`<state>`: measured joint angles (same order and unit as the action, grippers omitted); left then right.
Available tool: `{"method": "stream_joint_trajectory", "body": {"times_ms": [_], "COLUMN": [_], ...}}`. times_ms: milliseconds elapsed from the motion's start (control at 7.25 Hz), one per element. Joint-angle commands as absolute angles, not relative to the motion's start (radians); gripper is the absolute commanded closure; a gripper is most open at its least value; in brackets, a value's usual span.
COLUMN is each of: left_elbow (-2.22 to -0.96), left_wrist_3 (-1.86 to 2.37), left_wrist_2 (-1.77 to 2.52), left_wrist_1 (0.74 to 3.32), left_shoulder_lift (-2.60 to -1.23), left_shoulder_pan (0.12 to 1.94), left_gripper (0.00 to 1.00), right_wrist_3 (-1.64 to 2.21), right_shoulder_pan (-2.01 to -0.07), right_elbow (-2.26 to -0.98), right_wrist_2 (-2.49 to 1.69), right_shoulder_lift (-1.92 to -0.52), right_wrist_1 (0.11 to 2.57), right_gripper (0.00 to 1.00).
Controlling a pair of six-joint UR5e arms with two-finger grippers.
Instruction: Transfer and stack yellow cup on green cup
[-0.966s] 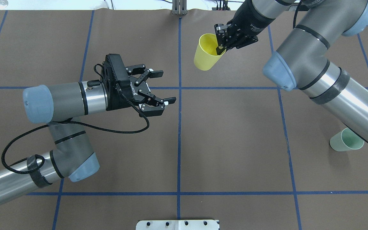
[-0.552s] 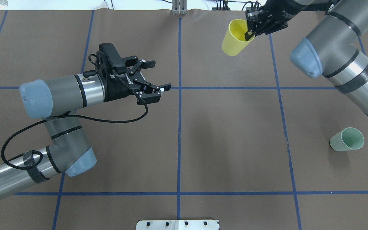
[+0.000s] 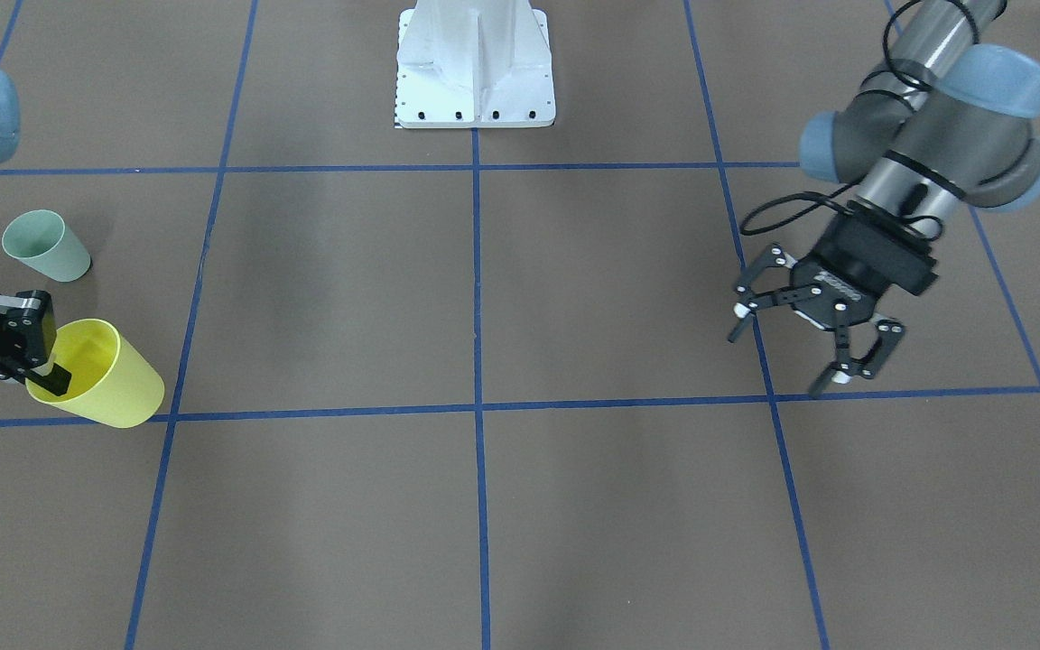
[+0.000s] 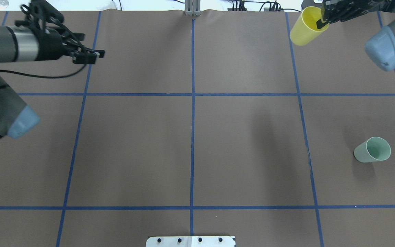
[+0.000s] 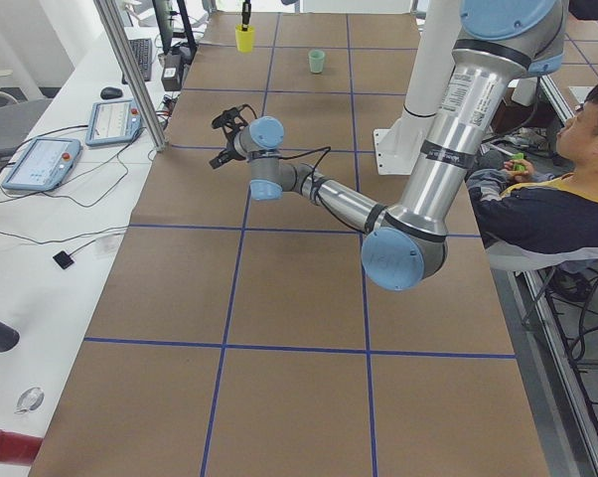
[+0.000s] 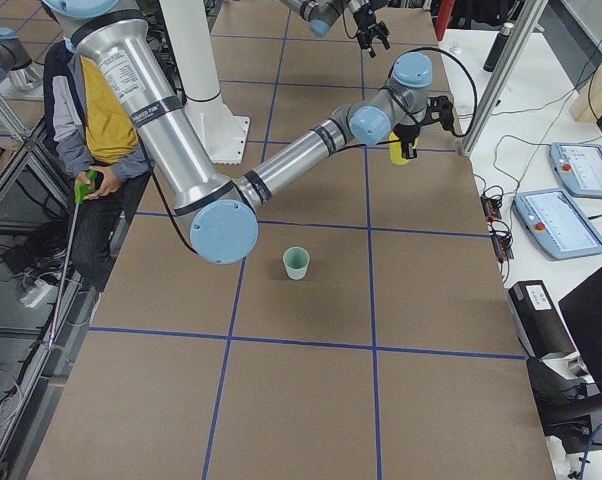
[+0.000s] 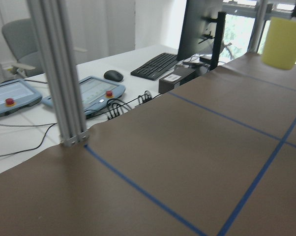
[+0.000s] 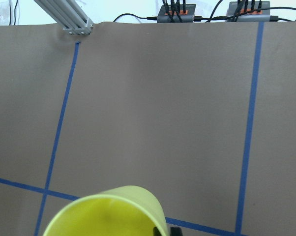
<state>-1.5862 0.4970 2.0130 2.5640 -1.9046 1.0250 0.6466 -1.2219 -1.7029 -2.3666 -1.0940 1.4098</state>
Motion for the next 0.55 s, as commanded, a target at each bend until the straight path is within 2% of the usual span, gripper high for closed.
{"method": "stream_joint_trajectory", "body": {"times_ms": [0,414], "left_elbow": [-1.588,-1.588], "left_wrist_3": [0.238,-0.227], "left_wrist_2": [2.221,2.217], "left_wrist_1": [2.287,1.756], "left_shoulder_lift": [-1.830,-1.833], "left_shoulder_pan": [1.257,1.415], "left_gripper": [0.00,0.00], "right_wrist_3": [0.551,0.455], "right_shoulder_pan": [-1.255,-1.284], "right_elbow": [-1.790,-1.819], "right_wrist_2": [-2.368,-2.367], "right_shoulder_lift": [-1.226,-1.340], "right_wrist_1": [1.410,1.410], "right_gripper": [1.00,1.00]}}
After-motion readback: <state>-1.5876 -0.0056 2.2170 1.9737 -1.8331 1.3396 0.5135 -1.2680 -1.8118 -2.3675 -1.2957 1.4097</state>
